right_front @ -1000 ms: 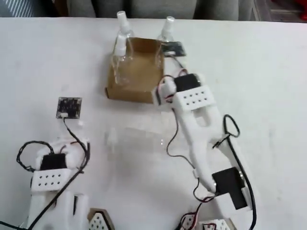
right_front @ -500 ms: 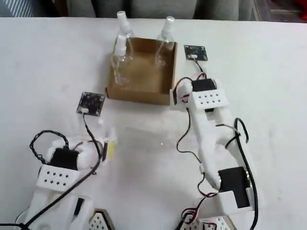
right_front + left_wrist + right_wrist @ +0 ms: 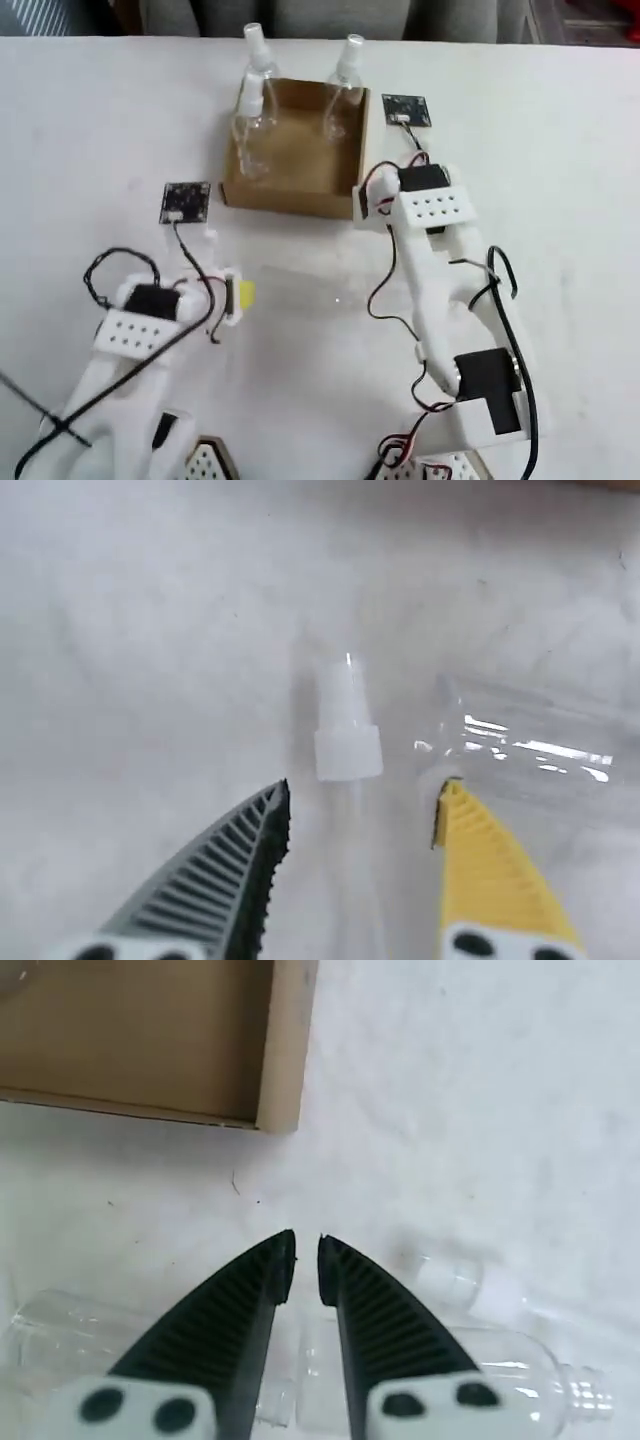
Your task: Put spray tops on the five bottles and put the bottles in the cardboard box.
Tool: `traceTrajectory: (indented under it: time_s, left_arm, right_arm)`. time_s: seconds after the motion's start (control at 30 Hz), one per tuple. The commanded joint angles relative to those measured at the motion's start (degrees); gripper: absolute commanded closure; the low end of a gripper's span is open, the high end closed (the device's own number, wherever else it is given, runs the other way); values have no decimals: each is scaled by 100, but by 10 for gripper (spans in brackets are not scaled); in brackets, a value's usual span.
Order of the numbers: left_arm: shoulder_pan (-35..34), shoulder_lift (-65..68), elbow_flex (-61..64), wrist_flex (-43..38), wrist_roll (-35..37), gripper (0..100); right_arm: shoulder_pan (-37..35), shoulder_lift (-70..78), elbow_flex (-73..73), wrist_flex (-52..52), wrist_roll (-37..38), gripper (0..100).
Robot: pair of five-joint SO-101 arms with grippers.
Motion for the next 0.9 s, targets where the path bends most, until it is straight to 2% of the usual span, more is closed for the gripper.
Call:
traceTrajectory:
  time_s: [0.0,0.37,0.87]
  left_arm:
    - [22,1007,-738,-158,44,755]
    - [22,2932,-1662,-167,26,755]
    - [-180,4312,-2409,-158,18,756]
  right_arm:
    - [-4,-242,-44,-101,53,981]
    - [-4,-242,-44,-101,53,981]
    - [-4,-251,-53,-101,53,981]
